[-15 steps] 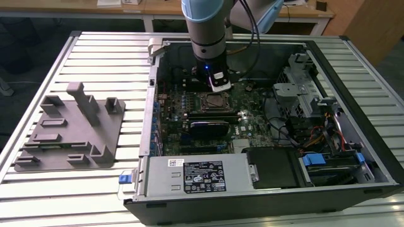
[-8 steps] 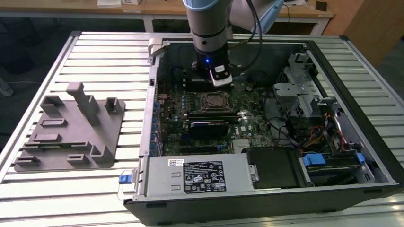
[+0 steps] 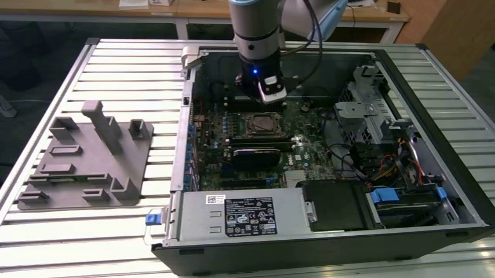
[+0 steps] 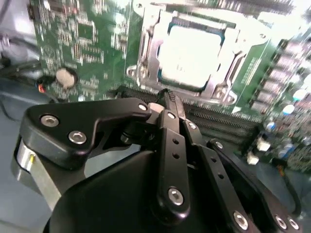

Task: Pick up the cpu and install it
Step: 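Install the first cpu locking lever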

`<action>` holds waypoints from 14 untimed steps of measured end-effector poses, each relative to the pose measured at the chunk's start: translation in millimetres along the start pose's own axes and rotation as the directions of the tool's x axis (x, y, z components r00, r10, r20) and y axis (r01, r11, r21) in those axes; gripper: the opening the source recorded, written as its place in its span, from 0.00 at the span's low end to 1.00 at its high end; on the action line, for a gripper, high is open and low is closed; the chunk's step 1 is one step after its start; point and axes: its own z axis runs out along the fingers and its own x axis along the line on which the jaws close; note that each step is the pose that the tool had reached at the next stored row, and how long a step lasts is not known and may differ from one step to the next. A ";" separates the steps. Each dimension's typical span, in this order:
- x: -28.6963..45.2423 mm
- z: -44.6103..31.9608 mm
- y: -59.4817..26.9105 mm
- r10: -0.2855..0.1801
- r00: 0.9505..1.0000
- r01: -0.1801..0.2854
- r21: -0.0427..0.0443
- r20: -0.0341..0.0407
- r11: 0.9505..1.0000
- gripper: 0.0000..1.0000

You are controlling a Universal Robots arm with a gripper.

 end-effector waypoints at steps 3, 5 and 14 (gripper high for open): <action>-0.7 0.1 0.2 -0.011 1.000 0.010 0.053 0.013 0.999 0.11; -2.2 0.5 0.8 -0.015 1.000 0.014 0.077 0.014 0.997 0.11; -8.5 1.7 2.9 -0.019 1.000 0.019 0.125 -0.008 0.992 0.11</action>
